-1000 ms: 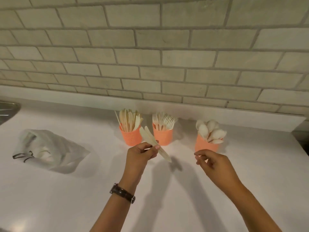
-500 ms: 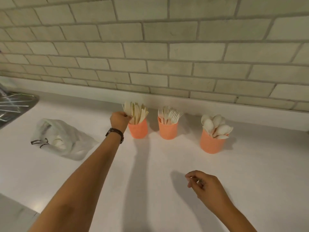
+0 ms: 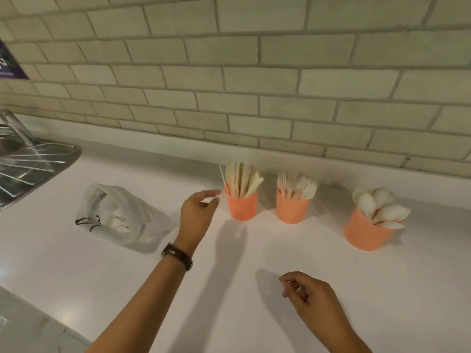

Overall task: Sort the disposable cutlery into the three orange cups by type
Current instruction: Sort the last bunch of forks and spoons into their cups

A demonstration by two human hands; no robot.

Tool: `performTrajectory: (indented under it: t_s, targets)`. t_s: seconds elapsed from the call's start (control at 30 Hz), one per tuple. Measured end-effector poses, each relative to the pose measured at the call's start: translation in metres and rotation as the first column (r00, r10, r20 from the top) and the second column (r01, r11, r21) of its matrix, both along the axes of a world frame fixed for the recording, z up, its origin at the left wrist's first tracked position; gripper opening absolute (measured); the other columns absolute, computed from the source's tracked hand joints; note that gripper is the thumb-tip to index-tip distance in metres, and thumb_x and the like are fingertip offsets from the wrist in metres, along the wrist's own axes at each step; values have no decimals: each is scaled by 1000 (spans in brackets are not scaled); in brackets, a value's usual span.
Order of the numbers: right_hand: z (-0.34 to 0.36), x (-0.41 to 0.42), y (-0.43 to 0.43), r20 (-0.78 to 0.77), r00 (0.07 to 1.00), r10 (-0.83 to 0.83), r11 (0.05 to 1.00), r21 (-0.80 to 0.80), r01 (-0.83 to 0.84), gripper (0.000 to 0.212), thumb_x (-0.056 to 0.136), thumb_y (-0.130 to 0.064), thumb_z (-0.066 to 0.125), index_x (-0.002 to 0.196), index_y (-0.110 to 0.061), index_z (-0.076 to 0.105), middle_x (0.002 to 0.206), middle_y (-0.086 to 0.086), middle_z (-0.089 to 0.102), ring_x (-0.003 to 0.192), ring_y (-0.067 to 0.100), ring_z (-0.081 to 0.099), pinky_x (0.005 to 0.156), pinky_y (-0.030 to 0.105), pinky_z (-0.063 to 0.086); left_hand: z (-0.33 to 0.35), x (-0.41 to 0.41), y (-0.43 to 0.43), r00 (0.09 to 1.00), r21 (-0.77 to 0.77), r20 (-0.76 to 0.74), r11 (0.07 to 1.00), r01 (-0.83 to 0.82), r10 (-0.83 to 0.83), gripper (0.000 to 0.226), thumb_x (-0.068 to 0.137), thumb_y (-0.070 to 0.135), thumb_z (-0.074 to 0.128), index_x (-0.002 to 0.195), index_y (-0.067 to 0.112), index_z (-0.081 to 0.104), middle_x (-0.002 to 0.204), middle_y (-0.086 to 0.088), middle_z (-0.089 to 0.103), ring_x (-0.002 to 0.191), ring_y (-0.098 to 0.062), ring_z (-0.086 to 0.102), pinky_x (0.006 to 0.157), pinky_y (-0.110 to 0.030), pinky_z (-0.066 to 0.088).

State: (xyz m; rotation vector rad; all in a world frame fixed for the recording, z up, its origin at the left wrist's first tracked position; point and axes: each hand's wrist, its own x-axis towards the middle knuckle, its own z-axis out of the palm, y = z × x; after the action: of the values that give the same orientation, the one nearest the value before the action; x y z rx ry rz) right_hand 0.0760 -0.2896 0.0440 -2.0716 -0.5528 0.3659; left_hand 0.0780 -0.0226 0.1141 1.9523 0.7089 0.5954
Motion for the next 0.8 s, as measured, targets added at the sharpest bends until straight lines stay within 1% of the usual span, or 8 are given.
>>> performTrajectory:
  t_s: [0.13,0.2,0.33,0.4,0.47,0.57,0.7,0.8]
  targets:
    - [-2,-15,61,-57,996,-70,997,8,71,26,86,-15,63,79,-40,66,71,-18,68,48,20,51,55,28,48,-11,-43,53,998,-7,52,999,43,-43,17,88,14,60,91,26,71,80,12,63,54,4,51,53,-4,39]
    - [-1,-26,94,-71,990,-120,993,6,120,32,86,-13,63,86,-45,62,69,-17,69,54,28,56,59,33,52,-16,-64,90,996,14,58,998,65,-66,19,87,11,60,89,27,71,86,12,65,64,5,57,59,-4,42]
    - [2,-56,151,-57,977,-204,979,-8,204,36,85,-12,64,90,-47,60,68,-17,70,50,28,56,60,37,54,-18,-103,178,997,202,65,979,19,-33,34,84,3,60,83,37,65,101,18,60,87,-1,58,75,-5,42]
    - [2,-69,178,-52,972,-230,973,-13,230,32,85,-12,65,86,-44,63,67,-15,70,49,28,56,58,35,52,-21,-117,226,999,345,43,938,-36,22,29,81,2,64,84,30,69,108,8,60,96,-12,55,85,-12,40]
    - [1,-78,204,-53,964,-261,965,-27,259,29,84,-12,65,79,-41,65,67,-16,69,49,28,55,57,30,50,-28,-127,266,992,459,-54,885,-76,113,22,77,6,69,89,24,72,120,-7,57,103,-29,52,90,-32,41]
    - [4,-86,241,-10,955,-297,954,-40,296,21,82,-20,68,79,-41,63,75,-21,67,47,13,52,52,16,43,-41,-137,297,967,416,-194,907,-73,167,23,74,15,75,94,27,72,131,-13,49,116,-38,44,91,-43,40]
    - [13,-90,292,119,957,-266,959,-70,275,23,74,-42,73,73,-36,51,89,-16,57,73,11,55,59,12,41,-55,-142,312,975,339,-219,940,35,43,30,72,18,78,98,27,70,133,-13,45,118,-35,45,89,-30,33]
    - [26,-88,326,217,961,-174,977,-87,196,28,74,-42,72,75,-38,44,77,-16,52,82,6,50,66,11,39,-63,-141,317,972,210,-234,976,53,-2,38,72,19,78,107,27,65,135,-8,42,114,-33,49,91,-37,47]
